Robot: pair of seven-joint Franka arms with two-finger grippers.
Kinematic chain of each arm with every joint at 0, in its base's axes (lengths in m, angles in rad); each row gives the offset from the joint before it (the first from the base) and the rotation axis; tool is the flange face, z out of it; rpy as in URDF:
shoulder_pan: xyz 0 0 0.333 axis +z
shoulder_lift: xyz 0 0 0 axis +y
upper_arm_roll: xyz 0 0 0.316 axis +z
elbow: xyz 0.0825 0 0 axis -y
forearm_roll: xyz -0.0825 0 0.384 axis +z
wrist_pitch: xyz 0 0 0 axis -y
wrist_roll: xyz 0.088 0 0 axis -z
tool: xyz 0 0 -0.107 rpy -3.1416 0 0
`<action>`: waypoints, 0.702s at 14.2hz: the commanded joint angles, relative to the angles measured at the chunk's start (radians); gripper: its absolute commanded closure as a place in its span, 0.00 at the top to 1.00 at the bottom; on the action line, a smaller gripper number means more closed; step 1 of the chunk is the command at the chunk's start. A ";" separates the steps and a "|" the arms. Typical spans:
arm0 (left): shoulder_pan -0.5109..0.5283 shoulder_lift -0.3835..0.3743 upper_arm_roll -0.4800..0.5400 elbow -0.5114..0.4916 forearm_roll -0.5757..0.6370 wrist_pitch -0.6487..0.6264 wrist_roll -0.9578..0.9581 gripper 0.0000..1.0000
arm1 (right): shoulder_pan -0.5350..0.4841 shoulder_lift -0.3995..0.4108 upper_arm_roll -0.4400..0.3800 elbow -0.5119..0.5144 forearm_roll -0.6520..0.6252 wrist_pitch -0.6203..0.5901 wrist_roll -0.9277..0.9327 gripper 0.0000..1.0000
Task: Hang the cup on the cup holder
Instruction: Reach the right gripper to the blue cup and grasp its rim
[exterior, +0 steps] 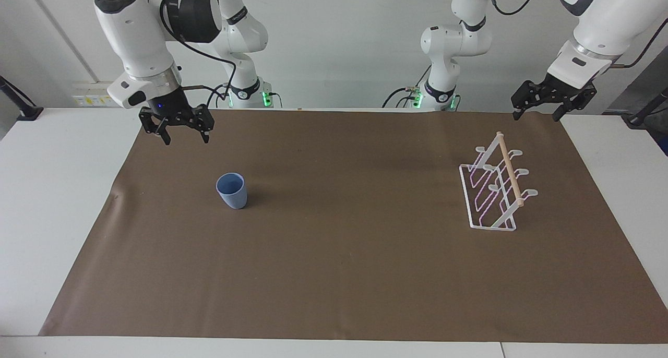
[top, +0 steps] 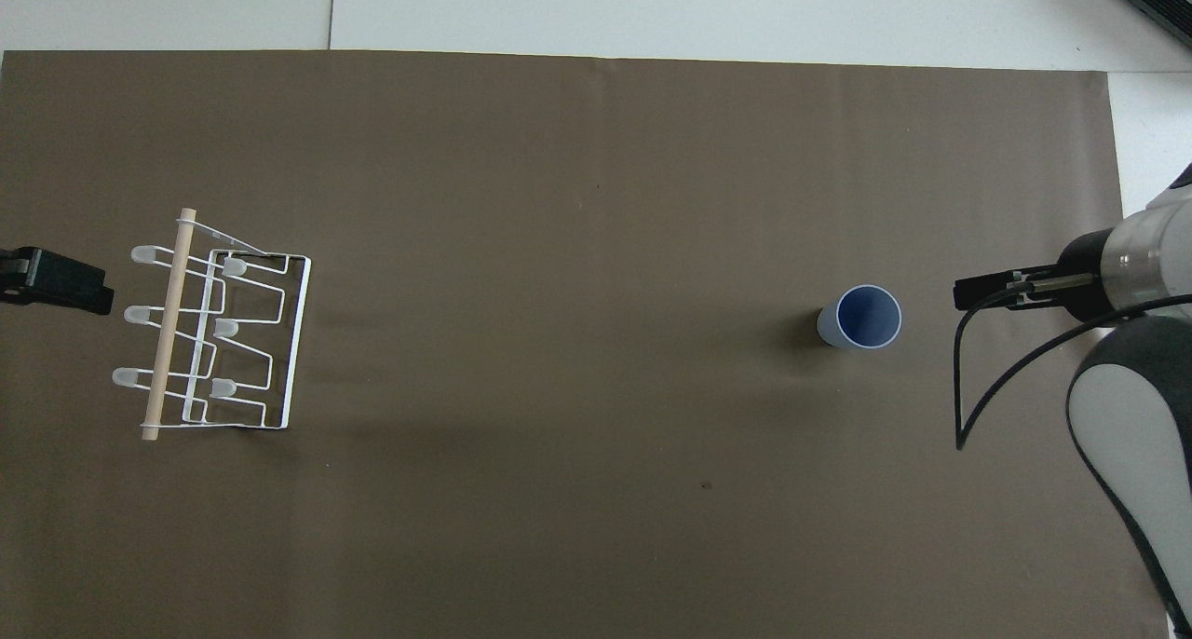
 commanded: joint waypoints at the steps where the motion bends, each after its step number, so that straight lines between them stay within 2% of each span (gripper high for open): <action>1: -0.002 -0.016 0.004 -0.008 0.016 -0.004 0.002 1.00 | -0.014 0.039 0.000 -0.095 0.024 0.149 -0.133 1.00; 4: -0.002 -0.016 0.004 -0.008 0.016 -0.007 0.005 1.00 | -0.005 0.160 0.001 -0.129 0.035 0.297 -0.147 1.00; 7: -0.014 -0.019 0.002 -0.013 0.016 -0.009 0.005 1.00 | -0.004 0.167 0.003 -0.145 0.055 0.312 -0.166 1.00; 10: -0.004 -0.019 0.002 -0.014 0.016 -0.007 0.005 1.00 | 0.021 0.182 0.006 -0.165 0.139 0.352 -0.155 1.00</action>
